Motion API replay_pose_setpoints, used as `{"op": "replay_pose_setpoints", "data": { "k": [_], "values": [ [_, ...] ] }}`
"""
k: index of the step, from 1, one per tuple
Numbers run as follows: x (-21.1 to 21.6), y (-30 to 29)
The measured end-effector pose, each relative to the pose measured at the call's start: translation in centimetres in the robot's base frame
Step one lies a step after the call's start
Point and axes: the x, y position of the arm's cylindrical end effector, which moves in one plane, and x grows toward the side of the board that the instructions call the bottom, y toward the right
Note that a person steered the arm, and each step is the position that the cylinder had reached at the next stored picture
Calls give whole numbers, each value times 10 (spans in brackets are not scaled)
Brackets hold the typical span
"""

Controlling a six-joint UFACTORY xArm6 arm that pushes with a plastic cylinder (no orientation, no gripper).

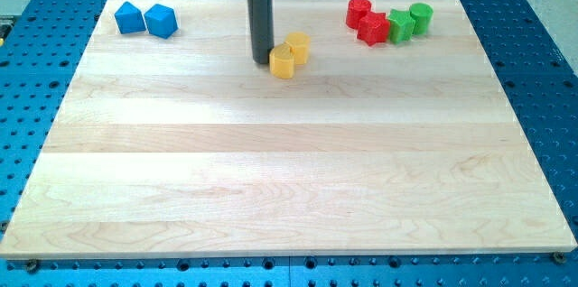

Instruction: Push the yellow blocks towards the red blocks

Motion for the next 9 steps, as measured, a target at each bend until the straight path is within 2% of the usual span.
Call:
{"op": "replay_pose_setpoints", "data": {
  "k": [1,2,3,4,5,6,8,9],
  "values": [
    [18,-49],
    [62,-31],
    [45,14],
    [45,31],
    [55,-40],
    [35,-13],
    [17,135],
    [33,93]
  ]
}}
